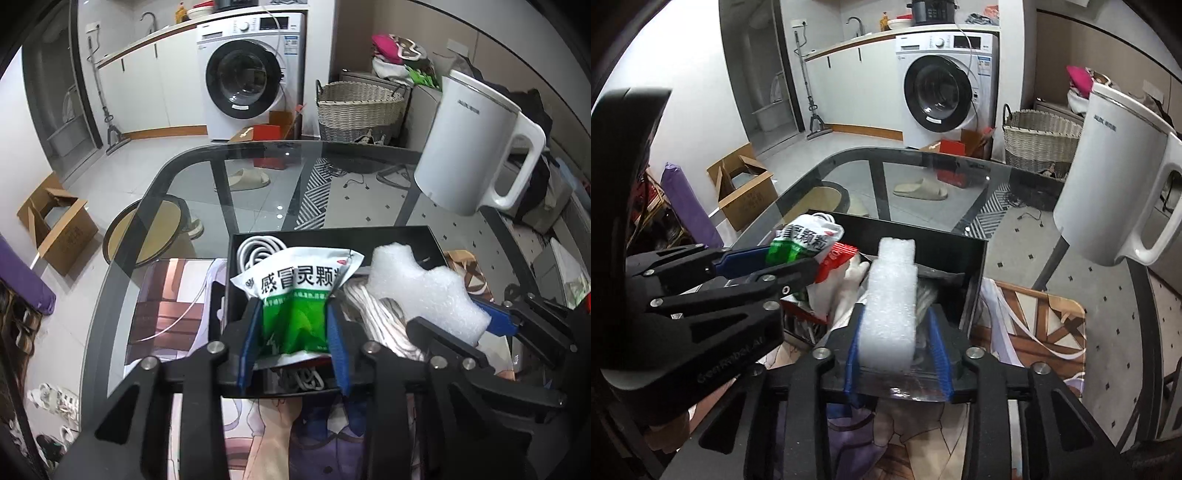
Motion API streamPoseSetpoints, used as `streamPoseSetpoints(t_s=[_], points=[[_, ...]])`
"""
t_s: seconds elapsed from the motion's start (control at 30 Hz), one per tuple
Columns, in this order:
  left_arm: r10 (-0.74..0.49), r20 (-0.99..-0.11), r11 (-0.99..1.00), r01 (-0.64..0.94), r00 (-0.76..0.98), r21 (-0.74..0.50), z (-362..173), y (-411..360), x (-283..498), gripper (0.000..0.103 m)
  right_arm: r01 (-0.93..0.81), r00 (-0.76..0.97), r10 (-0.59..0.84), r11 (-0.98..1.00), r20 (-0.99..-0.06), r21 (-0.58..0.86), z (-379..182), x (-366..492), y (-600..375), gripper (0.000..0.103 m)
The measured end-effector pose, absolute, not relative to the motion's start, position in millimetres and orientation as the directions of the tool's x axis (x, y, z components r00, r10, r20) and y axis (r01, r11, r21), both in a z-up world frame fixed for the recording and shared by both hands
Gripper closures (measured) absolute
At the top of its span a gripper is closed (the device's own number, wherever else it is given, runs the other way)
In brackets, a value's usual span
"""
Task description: Organize soft objects
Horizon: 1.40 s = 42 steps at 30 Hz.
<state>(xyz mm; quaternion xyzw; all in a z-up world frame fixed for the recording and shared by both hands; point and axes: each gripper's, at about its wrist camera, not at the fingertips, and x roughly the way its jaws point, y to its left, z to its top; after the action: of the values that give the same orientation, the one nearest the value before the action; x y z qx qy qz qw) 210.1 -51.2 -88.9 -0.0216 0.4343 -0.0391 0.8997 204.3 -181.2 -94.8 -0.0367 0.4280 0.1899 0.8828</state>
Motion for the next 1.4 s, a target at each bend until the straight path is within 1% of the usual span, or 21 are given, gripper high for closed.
streamPoseSetpoints(t_s=[0.07, 0.1, 0.17, 0.33, 0.4, 0.47, 0.57, 0.67, 0.77, 0.87, 0.9, 0.97, 1.13, 1.23, 1.3, 1.4], points=[[-0.075, -0.773, 0.997, 0.033, 0.63, -0.07, -87.5, -48.8, 208.8, 0.065, -0.354, 0.566, 0.301, 0.929, -0.768, 0.104, -94.4, 204.7, -184.1, 0.057], [-0.071, -0.769, 0.997, 0.029, 0.636, -0.067, -86.3, -48.3, 207.8, 0.063, -0.353, 0.566, 0.306, 0.929, -0.765, 0.111, -94.3, 204.7, -185.7, 0.055], [-0.065, -0.757, 0.998, 0.028, 0.65, -0.062, -82.9, -47.8, 204.6, 0.054, -0.36, 0.562, 0.314, 0.926, -0.765, 0.115, -93.4, 203.0, -185.3, 0.053], [-0.059, -0.746, 0.998, 0.041, 0.663, -0.042, -75.0, -51.8, 195.0, 0.053, -0.393, 0.568, 0.324, 0.914, -0.757, 0.096, -86.7, 191.3, -176.6, 0.051], [-0.04, -0.74, 0.999, 0.041, 0.671, -0.018, -72.4, -55.6, 191.5, 0.052, -0.402, 0.573, 0.329, 0.911, -0.751, 0.092, -82.7, 187.8, -173.7, 0.049], [-0.034, -0.733, 0.999, 0.043, 0.679, -0.006, -69.3, -57.1, 188.2, 0.052, -0.407, 0.569, 0.332, 0.909, -0.752, 0.093, -80.7, 184.5, -171.5, 0.044], [-0.046, -0.739, 0.998, 0.053, 0.673, -0.014, -67.2, -56.9, 184.1, 0.051, -0.408, 0.563, 0.339, 0.907, -0.754, 0.104, -78.6, 181.4, -171.9, 0.039], [-0.061, -0.758, 0.998, 0.052, 0.649, -0.036, -67.4, -50.8, 180.6, 0.051, -0.4, 0.55, 0.336, 0.91, -0.764, 0.113, -79.4, 179.2, -173.9, 0.037], [-0.081, -0.763, 0.997, 0.036, 0.641, -0.075, -67.3, -41.2, 175.2, 0.051, -0.374, 0.531, 0.347, 0.915, -0.773, 0.154, -79.8, 177.1, -181.6, 0.036], [-0.028, -0.732, 1.0, 0.014, 0.68, -0.025, -60.7, -37.1, 164.0, 0.051, -0.343, 0.526, 0.346, 0.922, -0.777, 0.179, -77.1, 172.4, -187.7, 0.03], [-0.009, -0.718, 1.0, 0.009, 0.695, -0.004, -58.4, -35.7, 159.0, 0.051, -0.332, 0.535, 0.349, 0.924, -0.769, 0.188, -74.6, 168.4, -190.6, 0.028], [-0.001, -0.693, 1.0, 0.002, 0.721, -0.001, -52.7, -30.0, 149.2, 0.051, -0.321, 0.551, 0.359, 0.924, -0.753, 0.206, -68.9, 162.0, -195.8, 0.022], [0.027, -0.623, 1.0, -0.024, 0.782, 0.013, -37.7, -15.0, 129.9, 0.05, -0.298, 0.629, 0.355, 0.932, -0.691, 0.207, -45.8, 143.7, -206.5, 0.021], [0.041, -0.574, 0.999, -0.042, 0.818, 0.012, -26.0, -8.5, 114.4, 0.05, -0.3, 0.687, 0.356, 0.933, -0.633, 0.199, -27.9, 129.1, -210.2, 0.018], [0.041, -0.531, 0.999, -0.049, 0.846, -0.001, -17.1, -3.7, 102.9, 0.049, -0.313, 0.733, 0.371, 0.928, -0.571, 0.201, -12.9, 114.2, -211.0, 0.016], [0.049, -0.473, 0.999, -0.054, 0.879, 0.003, -5.9, -1.0, 89.3, 0.045, -0.331, 0.787, 0.379, 0.925, -0.487, 0.187, 5.9, 93.8, -211.6, 0.015]])
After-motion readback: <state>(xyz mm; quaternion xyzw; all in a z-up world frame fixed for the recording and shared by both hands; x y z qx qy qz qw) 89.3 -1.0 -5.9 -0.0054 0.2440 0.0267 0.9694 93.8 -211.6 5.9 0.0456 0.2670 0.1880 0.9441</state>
